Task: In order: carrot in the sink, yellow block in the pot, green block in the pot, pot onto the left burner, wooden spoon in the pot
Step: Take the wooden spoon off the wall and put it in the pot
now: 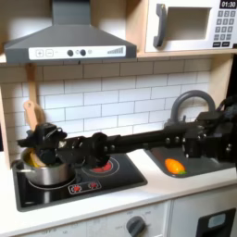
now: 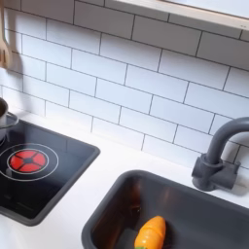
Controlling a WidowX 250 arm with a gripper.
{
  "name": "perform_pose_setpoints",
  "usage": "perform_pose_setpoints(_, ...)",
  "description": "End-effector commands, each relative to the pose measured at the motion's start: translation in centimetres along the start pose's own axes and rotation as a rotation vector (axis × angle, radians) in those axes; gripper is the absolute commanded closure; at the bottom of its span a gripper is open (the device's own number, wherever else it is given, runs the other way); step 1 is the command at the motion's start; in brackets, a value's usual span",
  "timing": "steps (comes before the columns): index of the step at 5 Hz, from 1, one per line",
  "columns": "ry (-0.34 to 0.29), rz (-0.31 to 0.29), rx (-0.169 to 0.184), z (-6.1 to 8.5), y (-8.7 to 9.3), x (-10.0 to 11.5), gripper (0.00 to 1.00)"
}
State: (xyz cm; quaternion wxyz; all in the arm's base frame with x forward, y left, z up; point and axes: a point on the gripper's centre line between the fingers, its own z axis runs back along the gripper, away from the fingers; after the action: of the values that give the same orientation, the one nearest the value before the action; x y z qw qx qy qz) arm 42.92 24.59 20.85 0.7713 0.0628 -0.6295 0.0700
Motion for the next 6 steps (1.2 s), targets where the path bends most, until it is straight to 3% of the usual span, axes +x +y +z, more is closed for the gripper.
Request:
perform_pose_setpoints(1,0.002,0.016,-0.099,-1.1,-4.0,-0.1,1.00)
perform_pose_setpoints(2,-0.016,0.015,-0.104,-0.5,-4.5,0.2,1.00)
perform_pose_setpoints(3,-0.013,0.017,-0.089,1.1,-4.2,-0.6,1.00)
perform_pose_setpoints(4,-0.026,0.022,-0.061,2.8,-3.5,-0.7,1.00)
perform_pose_setpoints(5,-0.056,0.013,-0.007,4.2,-1.6,0.6,1.00)
perform_pose_setpoints(6,-0.058,0.035,0.038,4.1,0.1,0.7,1.00)
